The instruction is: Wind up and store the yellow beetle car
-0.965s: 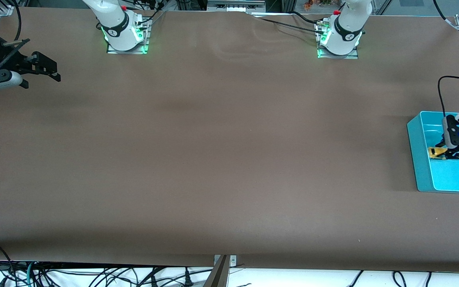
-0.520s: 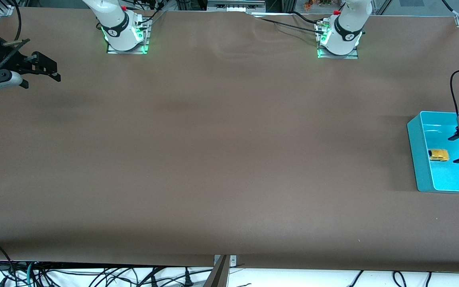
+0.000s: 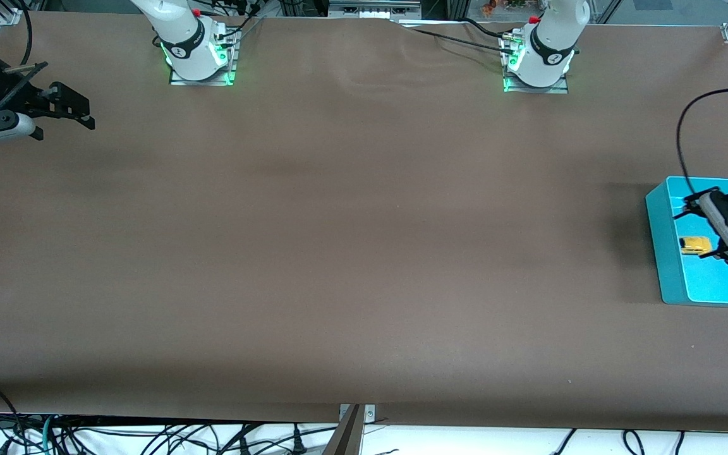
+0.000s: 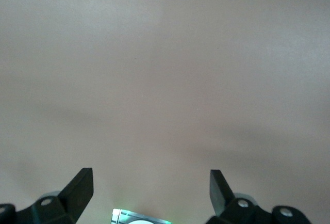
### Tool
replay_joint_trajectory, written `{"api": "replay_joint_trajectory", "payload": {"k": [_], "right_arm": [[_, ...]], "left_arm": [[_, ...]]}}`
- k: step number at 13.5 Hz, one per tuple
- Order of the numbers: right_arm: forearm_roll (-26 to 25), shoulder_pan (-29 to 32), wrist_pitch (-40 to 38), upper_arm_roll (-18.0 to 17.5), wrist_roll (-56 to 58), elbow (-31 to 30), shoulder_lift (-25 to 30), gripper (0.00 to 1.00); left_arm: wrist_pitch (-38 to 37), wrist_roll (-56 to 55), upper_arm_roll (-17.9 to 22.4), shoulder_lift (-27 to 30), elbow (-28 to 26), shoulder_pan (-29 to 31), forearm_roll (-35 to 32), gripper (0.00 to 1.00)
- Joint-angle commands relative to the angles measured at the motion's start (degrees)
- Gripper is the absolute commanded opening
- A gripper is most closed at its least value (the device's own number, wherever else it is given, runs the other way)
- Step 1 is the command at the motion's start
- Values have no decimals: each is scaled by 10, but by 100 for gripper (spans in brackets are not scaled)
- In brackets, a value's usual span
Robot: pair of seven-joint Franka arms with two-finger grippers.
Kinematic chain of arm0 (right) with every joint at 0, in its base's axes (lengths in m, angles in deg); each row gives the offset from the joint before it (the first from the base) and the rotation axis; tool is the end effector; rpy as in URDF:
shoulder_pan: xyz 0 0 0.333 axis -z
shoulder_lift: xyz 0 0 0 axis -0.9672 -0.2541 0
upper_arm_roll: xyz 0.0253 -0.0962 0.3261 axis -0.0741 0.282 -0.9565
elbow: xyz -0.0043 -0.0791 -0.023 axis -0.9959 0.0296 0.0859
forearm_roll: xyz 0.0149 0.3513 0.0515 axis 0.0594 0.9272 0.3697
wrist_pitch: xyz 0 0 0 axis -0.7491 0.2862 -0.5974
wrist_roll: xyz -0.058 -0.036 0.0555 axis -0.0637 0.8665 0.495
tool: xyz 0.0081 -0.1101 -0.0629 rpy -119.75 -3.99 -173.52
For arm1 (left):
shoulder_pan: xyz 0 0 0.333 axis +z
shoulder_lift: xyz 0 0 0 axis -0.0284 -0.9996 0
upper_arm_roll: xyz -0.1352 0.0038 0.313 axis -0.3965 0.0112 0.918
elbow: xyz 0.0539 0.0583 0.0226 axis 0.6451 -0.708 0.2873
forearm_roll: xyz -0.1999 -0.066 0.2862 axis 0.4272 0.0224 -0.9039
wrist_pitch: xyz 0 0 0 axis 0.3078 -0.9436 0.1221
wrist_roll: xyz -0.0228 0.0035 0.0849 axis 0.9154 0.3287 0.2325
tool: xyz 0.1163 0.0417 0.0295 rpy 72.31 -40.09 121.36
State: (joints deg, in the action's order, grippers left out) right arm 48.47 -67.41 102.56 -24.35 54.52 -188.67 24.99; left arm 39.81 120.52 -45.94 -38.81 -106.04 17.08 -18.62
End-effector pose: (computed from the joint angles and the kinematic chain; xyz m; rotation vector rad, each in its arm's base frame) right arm 0.4653 0.0057 0.5931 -3.0781 -0.3118 0.1097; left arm 0.5810 0.1567 0.4196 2.6611 -1.5334 0.1225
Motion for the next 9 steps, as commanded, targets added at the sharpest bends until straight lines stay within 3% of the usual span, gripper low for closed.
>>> {"api": "replay_joint_trajectory", "payload": {"k": [1,6,9], "right_arm": [[-10,1,2,-11,-22,-4,8,100],[-9,1,0,-10,-18,-5,8,100],[-9,1,0,-10,-18,-5,7,100]], "left_arm": [[-35,-187,5,43,-4,-59,8,100],[-146,-587,-7,77,68,-122,0,100],[-150,-656,-49,87,86,-132,-107,100]]}}
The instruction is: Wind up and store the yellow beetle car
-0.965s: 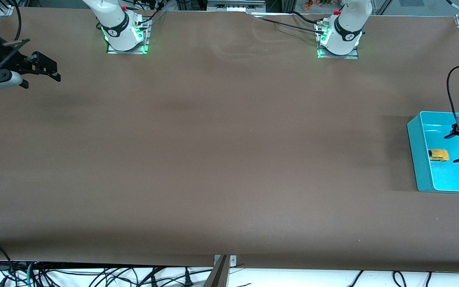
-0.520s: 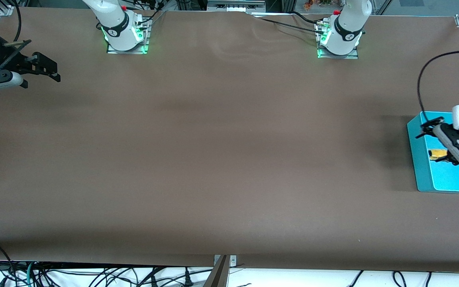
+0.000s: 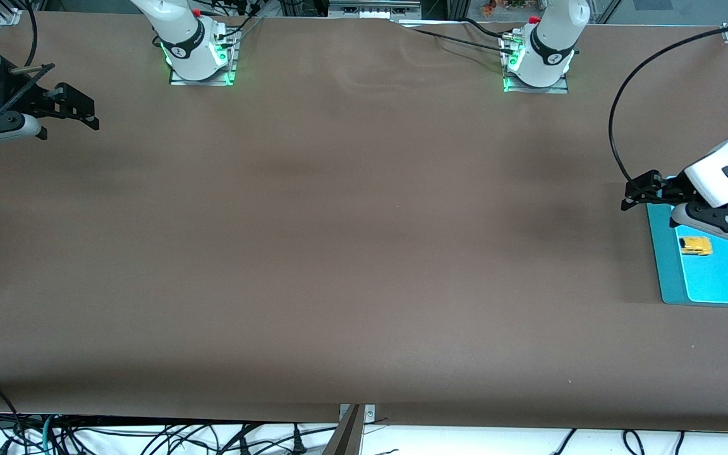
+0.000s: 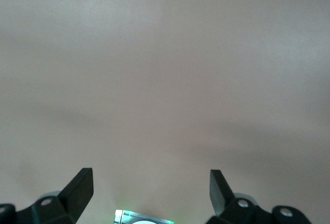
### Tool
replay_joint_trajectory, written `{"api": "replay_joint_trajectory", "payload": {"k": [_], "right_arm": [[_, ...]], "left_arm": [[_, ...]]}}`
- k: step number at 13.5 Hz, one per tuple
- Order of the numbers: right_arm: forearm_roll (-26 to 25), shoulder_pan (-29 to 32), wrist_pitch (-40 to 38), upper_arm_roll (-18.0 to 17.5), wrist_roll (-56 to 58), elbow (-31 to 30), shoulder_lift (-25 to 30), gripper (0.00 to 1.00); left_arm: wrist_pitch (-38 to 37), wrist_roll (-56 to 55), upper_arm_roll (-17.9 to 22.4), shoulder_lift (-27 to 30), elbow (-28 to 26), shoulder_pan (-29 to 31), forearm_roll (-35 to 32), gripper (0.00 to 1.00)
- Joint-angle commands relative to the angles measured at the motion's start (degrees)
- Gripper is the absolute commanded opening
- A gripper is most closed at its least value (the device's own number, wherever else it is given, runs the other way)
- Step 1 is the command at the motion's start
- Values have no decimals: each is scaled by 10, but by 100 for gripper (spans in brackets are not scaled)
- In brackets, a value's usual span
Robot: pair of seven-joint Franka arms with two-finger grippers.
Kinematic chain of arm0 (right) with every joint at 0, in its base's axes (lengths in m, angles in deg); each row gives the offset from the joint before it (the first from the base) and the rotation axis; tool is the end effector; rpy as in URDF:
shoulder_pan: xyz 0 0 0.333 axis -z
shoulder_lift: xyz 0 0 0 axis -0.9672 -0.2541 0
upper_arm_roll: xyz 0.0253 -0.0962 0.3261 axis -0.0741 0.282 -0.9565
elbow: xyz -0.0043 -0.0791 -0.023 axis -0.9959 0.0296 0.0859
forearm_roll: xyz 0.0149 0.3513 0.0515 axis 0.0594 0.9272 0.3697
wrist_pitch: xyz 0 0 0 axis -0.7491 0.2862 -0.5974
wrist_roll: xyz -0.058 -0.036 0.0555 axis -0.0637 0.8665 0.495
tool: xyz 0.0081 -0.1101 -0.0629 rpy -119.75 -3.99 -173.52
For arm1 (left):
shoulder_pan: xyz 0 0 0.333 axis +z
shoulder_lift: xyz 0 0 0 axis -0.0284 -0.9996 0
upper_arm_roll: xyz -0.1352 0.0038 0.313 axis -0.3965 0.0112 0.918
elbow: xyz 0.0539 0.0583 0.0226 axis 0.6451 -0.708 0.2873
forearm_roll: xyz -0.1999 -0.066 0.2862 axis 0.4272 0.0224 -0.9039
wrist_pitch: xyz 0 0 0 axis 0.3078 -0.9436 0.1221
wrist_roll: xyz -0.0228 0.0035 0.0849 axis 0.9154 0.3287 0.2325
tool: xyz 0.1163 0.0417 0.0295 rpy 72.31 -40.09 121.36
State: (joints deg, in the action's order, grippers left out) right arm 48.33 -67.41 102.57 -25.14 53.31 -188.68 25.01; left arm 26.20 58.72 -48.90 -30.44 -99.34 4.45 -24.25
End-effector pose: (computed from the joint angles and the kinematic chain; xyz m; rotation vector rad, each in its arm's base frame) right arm 0.4651 0.0122 0.5931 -3.0848 -0.3010 0.1116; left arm 0.5707 0.0022 0.5354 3.0847 -0.4524 0.0518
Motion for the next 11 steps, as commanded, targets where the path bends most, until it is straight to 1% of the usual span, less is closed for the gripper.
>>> {"api": "replay_joint_trajectory", "payload": {"k": [1,4,6,8,10,11], "right_arm": [[-7,1,-1,-2,-5,-5,7,100],[-6,1,-2,-2,-5,-5,8,100],[-6,1,-3,-2,-5,-5,8,100],[-6,1,-2,-2,-5,-5,8,100],[-6,1,-2,-1,-5,-6,8,100],[-7,1,0,-2,-5,-9,8,100]], "left_arm": [[-30,-39,-16,5,34,-2,-54,100],[-129,-68,-8,11,81,-3,-35,100],[-153,-152,-8,18,91,-5,3,100],[-161,-214,-22,29,91,-14,-18,100],[-163,-214,-26,25,99,-18,-12,100],[-168,-214,-23,25,122,-16,-13,100]]}}
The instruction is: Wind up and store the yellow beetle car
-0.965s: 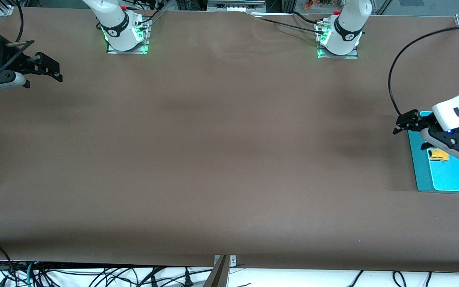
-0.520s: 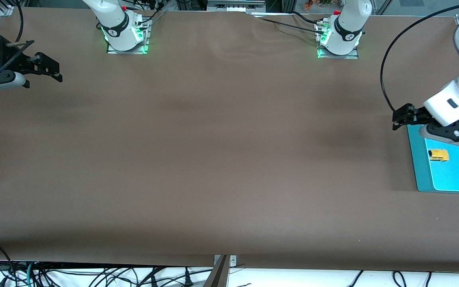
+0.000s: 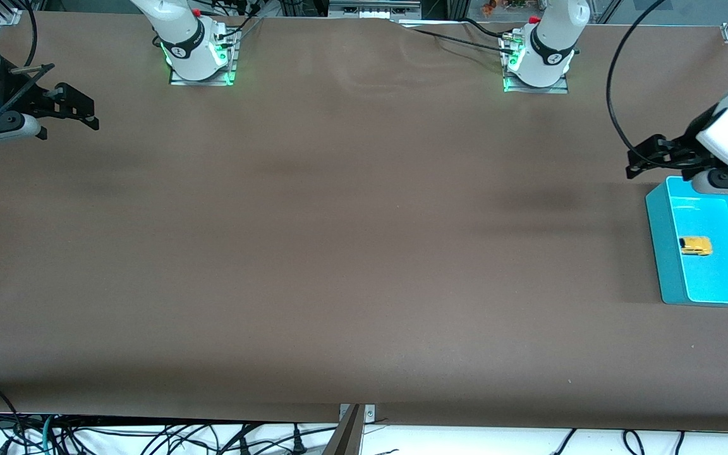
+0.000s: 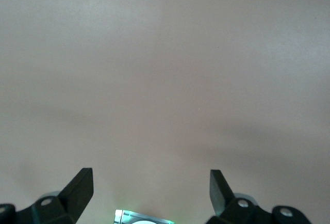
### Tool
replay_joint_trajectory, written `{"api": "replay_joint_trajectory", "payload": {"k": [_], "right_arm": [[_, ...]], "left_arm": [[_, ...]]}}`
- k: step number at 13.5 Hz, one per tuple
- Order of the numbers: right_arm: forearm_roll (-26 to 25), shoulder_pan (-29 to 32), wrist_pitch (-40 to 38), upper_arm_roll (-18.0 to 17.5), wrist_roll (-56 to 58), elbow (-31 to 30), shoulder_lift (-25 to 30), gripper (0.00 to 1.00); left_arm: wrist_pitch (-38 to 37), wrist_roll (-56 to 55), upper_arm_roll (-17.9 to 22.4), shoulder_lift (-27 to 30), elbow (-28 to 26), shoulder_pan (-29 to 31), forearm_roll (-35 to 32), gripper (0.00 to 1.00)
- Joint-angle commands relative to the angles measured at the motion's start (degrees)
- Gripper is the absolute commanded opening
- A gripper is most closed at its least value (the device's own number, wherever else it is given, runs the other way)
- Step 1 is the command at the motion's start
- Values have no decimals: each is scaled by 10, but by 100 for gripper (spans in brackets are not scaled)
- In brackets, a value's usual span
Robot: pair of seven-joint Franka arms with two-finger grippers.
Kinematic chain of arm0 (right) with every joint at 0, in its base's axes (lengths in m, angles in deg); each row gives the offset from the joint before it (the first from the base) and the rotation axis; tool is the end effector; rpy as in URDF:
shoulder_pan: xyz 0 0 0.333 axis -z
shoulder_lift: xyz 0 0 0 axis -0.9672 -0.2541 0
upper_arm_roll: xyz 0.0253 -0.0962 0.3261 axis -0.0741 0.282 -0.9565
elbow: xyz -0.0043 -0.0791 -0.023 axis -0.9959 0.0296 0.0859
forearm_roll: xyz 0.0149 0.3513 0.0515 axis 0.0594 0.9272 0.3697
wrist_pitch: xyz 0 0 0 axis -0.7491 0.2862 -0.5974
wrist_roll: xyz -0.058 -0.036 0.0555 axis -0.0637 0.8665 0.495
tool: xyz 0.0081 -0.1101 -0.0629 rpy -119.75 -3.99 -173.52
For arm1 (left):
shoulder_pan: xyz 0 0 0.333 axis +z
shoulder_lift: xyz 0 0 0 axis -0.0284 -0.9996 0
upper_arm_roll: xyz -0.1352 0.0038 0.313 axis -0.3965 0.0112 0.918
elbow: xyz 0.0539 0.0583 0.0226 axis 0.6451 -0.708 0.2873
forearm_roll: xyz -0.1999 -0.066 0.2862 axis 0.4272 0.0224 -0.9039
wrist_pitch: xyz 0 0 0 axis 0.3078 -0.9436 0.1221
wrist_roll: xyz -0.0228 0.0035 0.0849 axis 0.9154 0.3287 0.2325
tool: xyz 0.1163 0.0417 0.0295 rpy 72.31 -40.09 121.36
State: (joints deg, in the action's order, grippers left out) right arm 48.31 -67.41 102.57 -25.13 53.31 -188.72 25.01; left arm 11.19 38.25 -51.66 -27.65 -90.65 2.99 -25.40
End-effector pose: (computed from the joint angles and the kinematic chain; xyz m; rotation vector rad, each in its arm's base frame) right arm 0.4651 0.0121 0.5928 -3.0850 -0.3008 0.1127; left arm 0.5388 -0.0351 0.6064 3.1326 -0.0216 -0.0514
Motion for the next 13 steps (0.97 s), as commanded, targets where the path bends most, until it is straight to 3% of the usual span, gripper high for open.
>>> {"api": "replay_joint_trajectory", "payload": {"k": [1,13], "right_arm": [[-7,1,1,-2,-5,-9,8,100],[-7,1,2,-1,-5,-9,8,100]], "left_arm": [[-36,-10,6,-4,39,-1,-2,100],[-46,-6,19,13,19,-17,15,100]]}}
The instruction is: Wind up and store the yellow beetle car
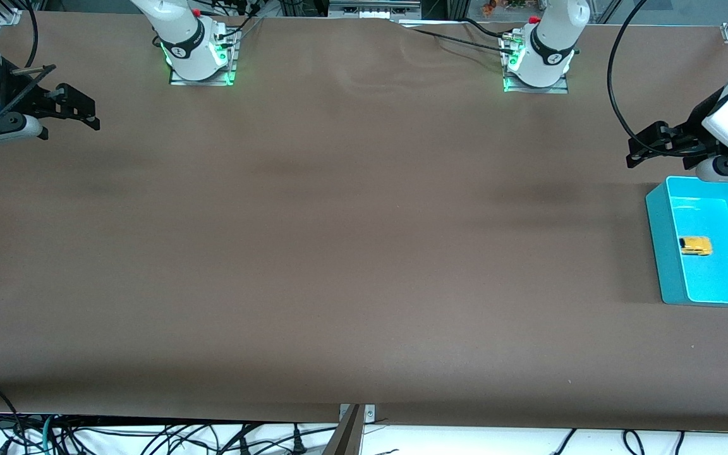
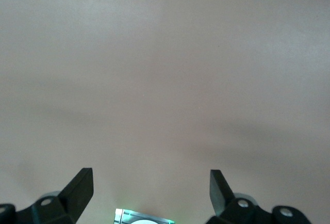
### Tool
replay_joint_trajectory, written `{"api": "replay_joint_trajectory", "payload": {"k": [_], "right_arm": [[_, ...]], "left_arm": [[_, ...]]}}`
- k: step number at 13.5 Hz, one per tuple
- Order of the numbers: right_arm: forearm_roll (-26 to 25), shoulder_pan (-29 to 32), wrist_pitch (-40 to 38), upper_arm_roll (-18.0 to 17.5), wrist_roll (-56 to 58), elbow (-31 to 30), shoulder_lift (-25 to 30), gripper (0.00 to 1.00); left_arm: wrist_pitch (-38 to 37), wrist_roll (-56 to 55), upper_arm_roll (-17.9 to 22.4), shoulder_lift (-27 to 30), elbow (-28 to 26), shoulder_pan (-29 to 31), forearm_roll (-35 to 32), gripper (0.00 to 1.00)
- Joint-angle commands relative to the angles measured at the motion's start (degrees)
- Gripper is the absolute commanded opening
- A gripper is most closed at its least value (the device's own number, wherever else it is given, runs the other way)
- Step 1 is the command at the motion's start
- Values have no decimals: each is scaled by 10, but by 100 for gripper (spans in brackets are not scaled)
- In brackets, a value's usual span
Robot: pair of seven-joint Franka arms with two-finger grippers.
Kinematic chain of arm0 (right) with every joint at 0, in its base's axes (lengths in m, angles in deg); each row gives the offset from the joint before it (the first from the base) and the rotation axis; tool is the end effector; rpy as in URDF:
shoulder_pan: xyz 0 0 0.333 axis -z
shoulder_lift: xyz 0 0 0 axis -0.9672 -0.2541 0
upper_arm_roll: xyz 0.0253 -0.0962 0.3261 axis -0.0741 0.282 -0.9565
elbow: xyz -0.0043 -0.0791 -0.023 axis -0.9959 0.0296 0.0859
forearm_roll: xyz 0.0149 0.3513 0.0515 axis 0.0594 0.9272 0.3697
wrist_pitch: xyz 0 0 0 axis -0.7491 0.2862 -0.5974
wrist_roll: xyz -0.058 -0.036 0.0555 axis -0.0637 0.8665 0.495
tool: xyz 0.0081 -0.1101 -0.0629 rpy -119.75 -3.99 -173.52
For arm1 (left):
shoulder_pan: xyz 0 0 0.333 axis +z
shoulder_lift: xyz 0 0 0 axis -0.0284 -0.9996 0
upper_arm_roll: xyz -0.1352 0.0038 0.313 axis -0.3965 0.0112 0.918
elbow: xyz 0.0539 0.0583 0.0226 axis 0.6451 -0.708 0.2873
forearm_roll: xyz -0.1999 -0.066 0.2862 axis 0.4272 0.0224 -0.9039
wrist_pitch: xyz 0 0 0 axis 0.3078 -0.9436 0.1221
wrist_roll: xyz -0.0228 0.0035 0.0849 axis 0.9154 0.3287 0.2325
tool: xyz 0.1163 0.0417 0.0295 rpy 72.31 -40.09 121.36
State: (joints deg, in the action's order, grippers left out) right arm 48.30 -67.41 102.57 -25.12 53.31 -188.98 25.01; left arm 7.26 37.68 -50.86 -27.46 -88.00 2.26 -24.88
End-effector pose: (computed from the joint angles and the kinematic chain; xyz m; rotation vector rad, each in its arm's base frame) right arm 0.4647 0.0119 0.5908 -3.0845 -0.3002 0.1197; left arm 0.5313 -0.0355 0.6223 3.1256 -0.0051 -0.0819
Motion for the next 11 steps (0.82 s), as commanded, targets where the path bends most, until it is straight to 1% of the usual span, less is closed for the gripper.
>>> {"api": "replay_joint_trajectory", "payload": {"k": [1,4,11], "right_arm": [[-7,1,2,-1,-5,-7,7,100],[-7,1,2,-1,-5,-7,8,100],[-6,1,2,-1,-5,-7,8,100]], "left_arm": [[-6,0,14,10,-7,-10,10,100],[-7,0,13,-2,-1,2,15,100],[-6,0,9,-3,2,1,15,100]]}}
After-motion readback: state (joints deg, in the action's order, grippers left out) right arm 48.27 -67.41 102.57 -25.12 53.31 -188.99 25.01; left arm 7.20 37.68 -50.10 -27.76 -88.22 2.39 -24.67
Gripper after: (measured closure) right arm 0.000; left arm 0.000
